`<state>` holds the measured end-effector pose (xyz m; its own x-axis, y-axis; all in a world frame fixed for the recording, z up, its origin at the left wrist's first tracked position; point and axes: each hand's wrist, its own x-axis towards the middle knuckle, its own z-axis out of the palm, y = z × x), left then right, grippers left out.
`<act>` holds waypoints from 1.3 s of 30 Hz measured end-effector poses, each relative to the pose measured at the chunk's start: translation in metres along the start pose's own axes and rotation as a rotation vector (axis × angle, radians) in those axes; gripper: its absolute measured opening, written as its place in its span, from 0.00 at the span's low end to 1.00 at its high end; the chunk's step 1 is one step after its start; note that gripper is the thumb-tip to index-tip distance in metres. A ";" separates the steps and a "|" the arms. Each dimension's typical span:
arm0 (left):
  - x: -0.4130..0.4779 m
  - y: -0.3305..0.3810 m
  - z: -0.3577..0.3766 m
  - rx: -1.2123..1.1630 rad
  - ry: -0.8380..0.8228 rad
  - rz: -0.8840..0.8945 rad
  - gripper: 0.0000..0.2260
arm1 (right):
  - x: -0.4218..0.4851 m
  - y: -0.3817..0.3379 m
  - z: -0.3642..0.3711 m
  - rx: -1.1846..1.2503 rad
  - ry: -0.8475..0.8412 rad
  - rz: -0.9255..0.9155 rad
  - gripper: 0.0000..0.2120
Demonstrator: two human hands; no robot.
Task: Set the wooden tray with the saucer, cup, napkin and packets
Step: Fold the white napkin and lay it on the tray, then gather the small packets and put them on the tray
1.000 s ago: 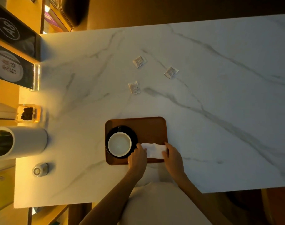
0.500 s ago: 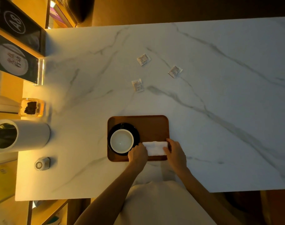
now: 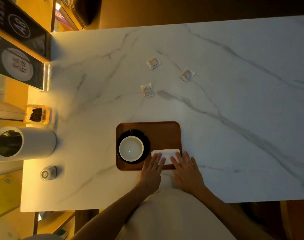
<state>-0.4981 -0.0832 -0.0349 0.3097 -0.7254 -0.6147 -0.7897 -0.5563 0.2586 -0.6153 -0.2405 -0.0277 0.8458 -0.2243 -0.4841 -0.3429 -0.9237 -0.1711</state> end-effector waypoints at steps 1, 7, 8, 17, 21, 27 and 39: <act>-0.002 -0.002 0.003 -0.011 -0.012 -0.001 0.36 | -0.001 0.000 0.002 -0.021 -0.019 -0.005 0.29; -0.003 -0.001 0.005 -0.066 -0.048 -0.008 0.39 | -0.002 0.001 0.002 -0.015 -0.084 -0.001 0.35; -0.002 -0.001 0.005 -0.072 -0.049 -0.010 0.39 | -0.002 0.001 0.000 -0.015 -0.087 -0.001 0.35; -0.002 -0.005 0.001 -0.071 -0.067 -0.010 0.39 | -0.001 -0.002 -0.003 0.004 -0.125 0.003 0.36; -0.001 -0.002 -0.012 -0.013 -0.077 -0.021 0.36 | 0.001 0.000 -0.005 0.115 -0.103 -0.007 0.30; -0.004 0.004 -0.057 -0.001 0.018 0.011 0.23 | 0.007 0.014 -0.029 0.336 0.175 0.099 0.19; 0.043 -0.053 -0.182 -0.048 0.310 -0.128 0.23 | 0.079 0.052 -0.129 0.384 0.395 0.198 0.21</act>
<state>-0.3464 -0.1582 0.0602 0.5568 -0.7330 -0.3907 -0.7104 -0.6640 0.2332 -0.5134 -0.3462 0.0359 0.8134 -0.5480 -0.1951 -0.5714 -0.6900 -0.4443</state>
